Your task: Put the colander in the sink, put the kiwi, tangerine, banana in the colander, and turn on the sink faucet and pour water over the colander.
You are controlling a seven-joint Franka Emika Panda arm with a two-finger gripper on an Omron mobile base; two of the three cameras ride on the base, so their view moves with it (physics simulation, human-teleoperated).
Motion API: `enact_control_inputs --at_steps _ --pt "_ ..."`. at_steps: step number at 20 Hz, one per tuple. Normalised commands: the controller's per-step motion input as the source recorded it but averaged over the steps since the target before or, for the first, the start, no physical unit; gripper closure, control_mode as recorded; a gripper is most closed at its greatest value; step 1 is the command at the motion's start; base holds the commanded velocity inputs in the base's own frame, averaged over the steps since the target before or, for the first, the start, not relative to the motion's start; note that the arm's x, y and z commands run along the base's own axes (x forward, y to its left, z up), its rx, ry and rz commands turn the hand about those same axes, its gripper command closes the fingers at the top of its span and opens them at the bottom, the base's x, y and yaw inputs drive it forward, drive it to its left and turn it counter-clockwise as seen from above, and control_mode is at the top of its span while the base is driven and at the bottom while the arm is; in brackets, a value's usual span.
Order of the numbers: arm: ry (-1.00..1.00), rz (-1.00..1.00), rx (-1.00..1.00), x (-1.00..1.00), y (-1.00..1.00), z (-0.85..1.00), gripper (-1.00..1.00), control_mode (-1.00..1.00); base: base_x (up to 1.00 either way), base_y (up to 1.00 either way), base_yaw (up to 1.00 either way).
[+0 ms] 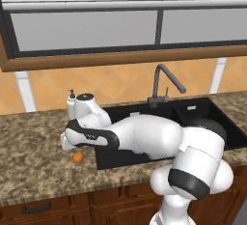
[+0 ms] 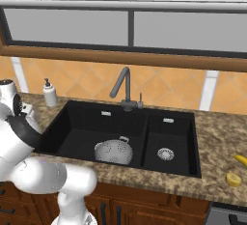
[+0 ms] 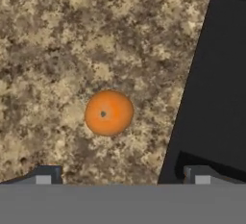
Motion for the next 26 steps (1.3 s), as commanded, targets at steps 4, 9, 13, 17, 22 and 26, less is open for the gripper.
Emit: enact_control_inputs --at_steps 4,9,13,17,22,26 --pt "0.00 -0.18 -0.08 0.50 0.17 -0.58 -1.00 -1.00 0.00 0.00 0.00" --pt "0.07 -0.13 0.00 0.40 0.14 -0.44 -1.00 -1.00 0.00 0.00 0.00" --pt "0.02 -0.14 0.00 0.16 0.25 -0.46 -1.00 -1.00 0.00 0.00 0.00" --pt "0.01 -0.18 0.00 -0.04 0.08 -0.07 -1.00 -1.00 0.00 0.00 0.00" --pt "0.01 -0.22 0.00 -0.11 -0.02 0.04 -1.00 -1.00 0.00 0.00 0.00" --pt "0.01 -0.23 0.00 -0.18 -0.16 0.00 -1.00 -1.00 0.00 0.00 0.00"
